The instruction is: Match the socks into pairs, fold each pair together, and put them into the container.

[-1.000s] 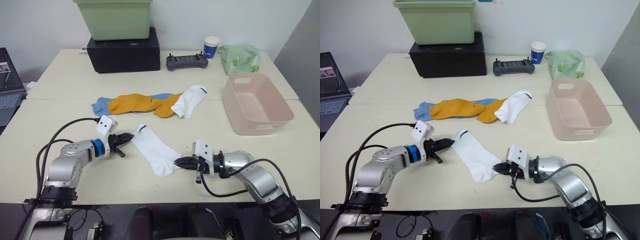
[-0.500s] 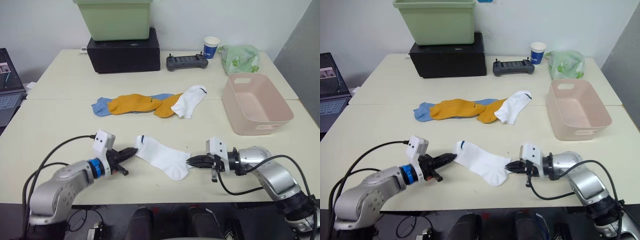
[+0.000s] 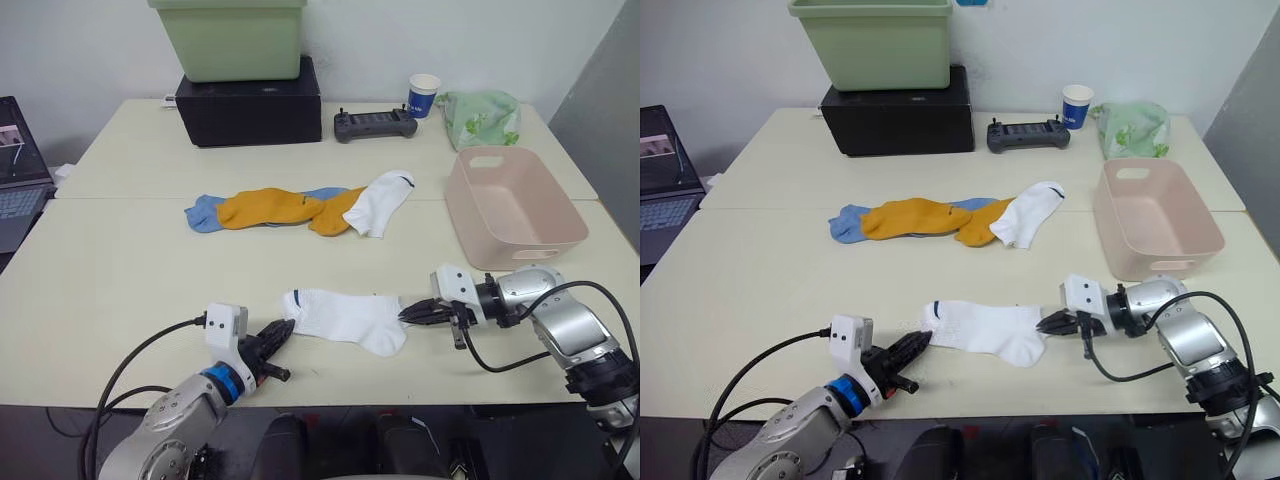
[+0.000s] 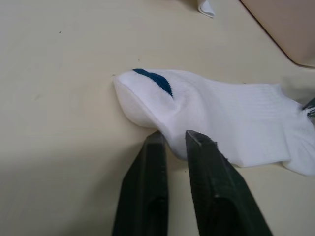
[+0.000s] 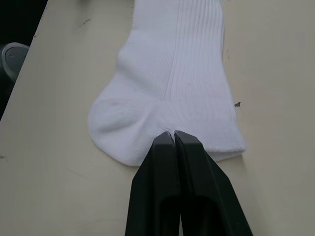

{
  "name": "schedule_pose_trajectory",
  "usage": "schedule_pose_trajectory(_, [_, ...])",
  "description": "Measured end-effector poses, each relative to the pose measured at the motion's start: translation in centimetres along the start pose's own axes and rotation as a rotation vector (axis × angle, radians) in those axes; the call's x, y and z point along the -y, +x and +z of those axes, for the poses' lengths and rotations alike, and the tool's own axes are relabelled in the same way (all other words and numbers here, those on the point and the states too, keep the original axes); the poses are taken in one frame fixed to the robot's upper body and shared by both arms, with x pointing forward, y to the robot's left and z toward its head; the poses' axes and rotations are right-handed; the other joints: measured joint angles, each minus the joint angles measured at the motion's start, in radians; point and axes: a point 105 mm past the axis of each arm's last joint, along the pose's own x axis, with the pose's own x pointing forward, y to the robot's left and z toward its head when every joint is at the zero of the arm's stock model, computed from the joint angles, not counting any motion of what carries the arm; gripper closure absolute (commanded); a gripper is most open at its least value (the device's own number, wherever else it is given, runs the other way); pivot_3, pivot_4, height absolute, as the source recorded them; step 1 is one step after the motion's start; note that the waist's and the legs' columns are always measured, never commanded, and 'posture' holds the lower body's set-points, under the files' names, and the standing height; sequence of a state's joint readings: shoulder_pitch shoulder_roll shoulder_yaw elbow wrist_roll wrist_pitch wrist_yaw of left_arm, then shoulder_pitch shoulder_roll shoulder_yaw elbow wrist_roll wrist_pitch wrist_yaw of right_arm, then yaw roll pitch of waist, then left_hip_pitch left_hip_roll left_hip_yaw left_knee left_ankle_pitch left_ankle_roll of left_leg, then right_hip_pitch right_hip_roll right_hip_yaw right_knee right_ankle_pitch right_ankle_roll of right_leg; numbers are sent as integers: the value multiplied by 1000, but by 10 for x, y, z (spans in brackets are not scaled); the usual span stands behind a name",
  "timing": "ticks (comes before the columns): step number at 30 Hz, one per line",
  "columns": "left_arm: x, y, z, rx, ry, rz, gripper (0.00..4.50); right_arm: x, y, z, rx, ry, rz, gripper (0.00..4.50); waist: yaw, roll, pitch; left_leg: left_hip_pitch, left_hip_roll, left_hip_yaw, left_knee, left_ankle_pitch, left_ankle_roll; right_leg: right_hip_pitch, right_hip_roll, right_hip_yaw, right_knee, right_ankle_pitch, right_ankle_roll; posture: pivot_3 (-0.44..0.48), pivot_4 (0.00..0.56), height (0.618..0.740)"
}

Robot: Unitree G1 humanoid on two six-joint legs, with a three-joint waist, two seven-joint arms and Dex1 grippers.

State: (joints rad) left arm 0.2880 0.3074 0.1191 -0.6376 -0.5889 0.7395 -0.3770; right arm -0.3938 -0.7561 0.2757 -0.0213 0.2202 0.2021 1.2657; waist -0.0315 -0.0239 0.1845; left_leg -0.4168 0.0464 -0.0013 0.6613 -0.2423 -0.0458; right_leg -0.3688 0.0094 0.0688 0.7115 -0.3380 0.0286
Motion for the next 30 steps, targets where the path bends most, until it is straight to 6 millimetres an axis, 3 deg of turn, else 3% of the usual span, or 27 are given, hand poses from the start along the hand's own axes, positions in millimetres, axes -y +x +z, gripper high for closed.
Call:
schedule_pose_trajectory(5, [-20, -14, 14, -29, 109, -10, 1253, -7, -13, 2, 67, 128, -83, 1647, 3, 0, 0, -1, 0, 0, 0, 0, 0, 0, 3, 0, 0, 0, 0, 0, 150, 740])
schedule_pose_trajectory(6, [-24, -16, 19, -31, 139, -19, 1246, -7, -19, 2, 76, 158, -117, 1303, 3, 0, 0, -1, 0, 0, 0, 0, 0, 0, 3, 0, 0, 0, 0, 0, 150, 740])
schedule_pose_trajectory(11, [-32, -7, 29, -34, 159, -61, 1246, -15, -37, -15, 30, 276, -278, 1303, 3, 0, 0, -1, -1, 1, 0, 0, 0, 0, 2, 0, -1, 0, 0, 0, 150, 740])
schedule_pose_trajectory(18, [-29, 14, 28, -50, 157, -117, 1246, -26, -17, -17, 58, 337, -344, 1303, -2, 0, 0, 0, 1, 0, -1, 0, 0, -1, 4, 1, 0, 0, 0, 0, 150, 740])
schedule_pose_trajectory(21, [-35, 23, 25, -74, 176, -98, 1830, -31, -1, -16, 107, 381, -347, 1900, -1, 0, 0, -1, 0, 1, -1, 0, 0, -1, 4, 1, 0, 0, 0, 0, 150, 740])
schedule_pose_trajectory(28, [-34, 23, 20, -90, 170, -112, 4170, -30, 2, -15, 117, 388, -362, 4482, 0, 0, 0, -1, 0, 1, -1, 0, 0, -1, 3, 1, 0, 0, 0, 0, 150, 740])
schedule_pose_trajectory(29, [-34, 22, 19, -93, 167, -114, 4461, -30, 3, -15, 119, 388, -359, 4500, -1, 0, 0, -1, 0, 1, -1, 0, 0, -1, 3, 1, 0, 0, 0, 0, 150, 740])
schedule_pose_trajectory(30, [-34, 21, 18, -95, 162, -115, 4461, -31, 4, -15, 121, 389, -356, 4500, -1, 0, 0, -1, 0, 1, -1, 0, 0, -1, 3, 1, 0, 0, 0, 0, 150, 740])
